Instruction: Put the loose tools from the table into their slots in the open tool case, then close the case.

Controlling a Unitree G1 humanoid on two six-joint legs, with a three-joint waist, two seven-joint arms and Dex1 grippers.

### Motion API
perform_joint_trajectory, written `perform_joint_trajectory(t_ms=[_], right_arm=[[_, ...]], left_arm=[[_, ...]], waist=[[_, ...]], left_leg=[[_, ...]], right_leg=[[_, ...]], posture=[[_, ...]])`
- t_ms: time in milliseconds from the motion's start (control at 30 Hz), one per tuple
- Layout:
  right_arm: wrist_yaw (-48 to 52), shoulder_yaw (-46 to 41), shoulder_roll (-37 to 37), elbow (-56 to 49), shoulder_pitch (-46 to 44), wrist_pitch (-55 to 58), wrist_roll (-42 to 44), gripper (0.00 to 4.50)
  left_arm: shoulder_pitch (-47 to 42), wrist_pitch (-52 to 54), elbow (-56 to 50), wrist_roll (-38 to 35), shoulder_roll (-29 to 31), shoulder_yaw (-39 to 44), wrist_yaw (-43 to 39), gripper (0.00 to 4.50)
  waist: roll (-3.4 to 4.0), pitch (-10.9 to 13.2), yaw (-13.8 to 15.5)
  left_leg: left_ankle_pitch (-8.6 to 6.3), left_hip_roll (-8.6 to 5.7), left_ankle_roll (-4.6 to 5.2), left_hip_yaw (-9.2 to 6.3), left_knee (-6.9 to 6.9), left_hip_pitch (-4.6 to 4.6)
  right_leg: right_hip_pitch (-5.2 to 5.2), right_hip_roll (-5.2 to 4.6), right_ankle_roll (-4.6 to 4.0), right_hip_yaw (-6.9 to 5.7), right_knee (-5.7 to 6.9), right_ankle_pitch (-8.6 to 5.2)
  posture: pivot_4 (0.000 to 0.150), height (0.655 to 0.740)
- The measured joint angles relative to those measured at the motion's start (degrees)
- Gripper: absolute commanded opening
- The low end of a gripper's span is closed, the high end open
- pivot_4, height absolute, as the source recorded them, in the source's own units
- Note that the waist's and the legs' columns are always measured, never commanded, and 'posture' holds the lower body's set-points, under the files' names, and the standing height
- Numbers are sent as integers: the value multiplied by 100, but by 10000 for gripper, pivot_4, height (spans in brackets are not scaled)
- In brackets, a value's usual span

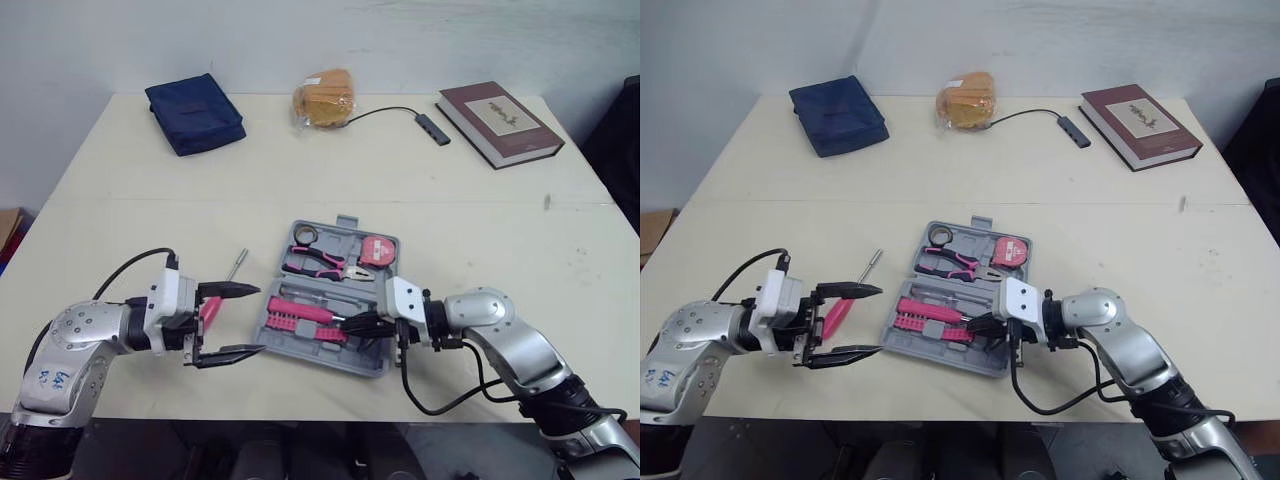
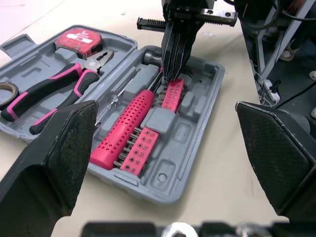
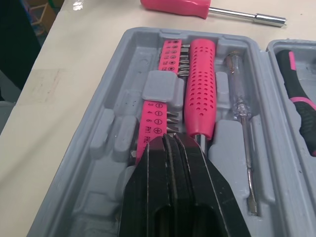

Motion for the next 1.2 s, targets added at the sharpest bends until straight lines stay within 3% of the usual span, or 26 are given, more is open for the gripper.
perform_joint_trajectory(t_ms=[367,467,567,667,767,900,1000,1100,1200], right_arm=[[23,348,-5,6,-19,-782,-647,858],[115,242,128,181,83,-1023,-482,858],[310,-107,117,373,198,-1318,-102,858],[501,-1130,-262,452,205,-1319,597,858],[560,-2115,-793,529,245,-586,1401,9739],[760,-2900,-1560,1285,752,-1331,1018,29901],[763,-3229,-1737,2005,953,-1895,693,44603],[670,-3622,-1782,2768,939,-2422,614,44603],[646,-4099,-2168,4080,978,-3199,487,44603]], left_arm=[[-6,0,27,0,94,138,-5,45000],[-5,-1,56,1,94,205,10,45000],[104,-2,103,1,90,330,93,45000],[447,-2,267,0,25,729,353,45000],[741,-5,522,1,-68,1250,718,45000],[1323,-195,1085,105,-87,2129,995,45000],[1555,-450,1353,225,-184,2550,1185,45000],[1578,-743,1680,329,-232,2930,1443,45000],[1697,-1303,2670,657,-89,3400,1689,45000]], waist=[[-4,-2,-3],[-5,-3,4],[-4,-2,6],[-4,-2,4],[-5,-2,9],[-5,-2,9],[-6,-1,3],[-5,-1,0],[-4,-1,0]], left_leg=[[0,0,0,1,0,7],[0,-1,0,0,1,6],[-1,-5,2,3,3,4],[-5,-3,9,4,5,5],[-6,4,9,-2,5,5],[-7,0,9,3,1,8],[-9,-2,12,14,2,19],[-9,-1,11,18,3,27],[-11,-2,12,28,-6,34]], right_leg=[[6,1,0,-1,0,0],[8,1,0,-2,0,0],[8,-2,3,0,-1,1],[11,-4,5,2,-4,3],[13,-4,5,-3,-6,3],[14,-5,2,-4,-13,1],[20,-7,4,5,-10,2],[22,-4,5,7,-4,3],[22,-1,2,8,-12,1]], posture=[[1500,7400],[1500,7400],[1500,7400],[1500,7400],[1500,7400],[1500,7400],[1500,7400],[1500,7400],[1500,7400]])
